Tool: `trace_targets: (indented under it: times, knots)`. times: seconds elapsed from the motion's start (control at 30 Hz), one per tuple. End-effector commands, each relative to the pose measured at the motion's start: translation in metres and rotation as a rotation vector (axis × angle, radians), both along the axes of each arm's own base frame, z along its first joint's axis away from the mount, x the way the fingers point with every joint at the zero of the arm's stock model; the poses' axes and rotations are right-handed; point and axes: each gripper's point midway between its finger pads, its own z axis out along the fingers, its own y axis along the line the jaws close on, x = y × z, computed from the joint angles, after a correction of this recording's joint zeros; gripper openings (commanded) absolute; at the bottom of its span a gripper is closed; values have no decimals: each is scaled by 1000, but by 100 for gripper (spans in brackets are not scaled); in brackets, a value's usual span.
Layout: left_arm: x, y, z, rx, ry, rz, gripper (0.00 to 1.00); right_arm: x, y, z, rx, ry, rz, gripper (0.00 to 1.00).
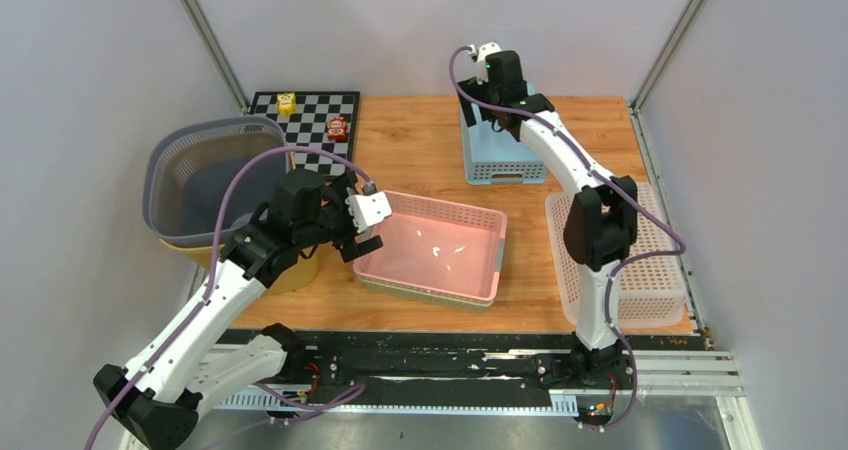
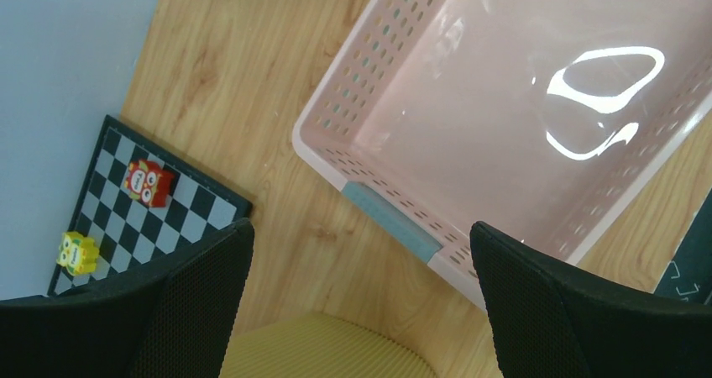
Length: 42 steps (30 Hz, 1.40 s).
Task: Turn the large container upside down
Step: Turn the container upside down at the center of the board, then move the container to the corner of the board.
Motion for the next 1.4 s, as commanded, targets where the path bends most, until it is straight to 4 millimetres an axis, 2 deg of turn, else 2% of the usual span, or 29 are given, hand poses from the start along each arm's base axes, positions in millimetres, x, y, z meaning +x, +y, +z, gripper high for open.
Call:
trace_targets:
  times: [0.0, 0.2, 0.47, 0.7, 0.97, 1.37]
  knots:
    - [-1, 6, -13, 7, -25, -6, 100, 11, 21, -7, -58, -4, 14, 96]
    - [-7, 11, -27, -8, 1, -12, 100, 20, 44, -39, -74, 31, 43, 96]
    - [-9, 14, -32, -14, 20, -13, 100, 27, 39, -79, -122, 81, -11, 94]
    - [-13, 12, -29, -33, 29, -30, 100, 30, 20, -111, -192, 122, -81, 94]
    - [-17, 12, -25, -56, 16, -39, 100, 23, -5, -148, -189, 207, -129, 92]
    - [-18, 12, -20, -75, 7, -41, 100, 18, -46, -167, -145, 270, -216, 88]
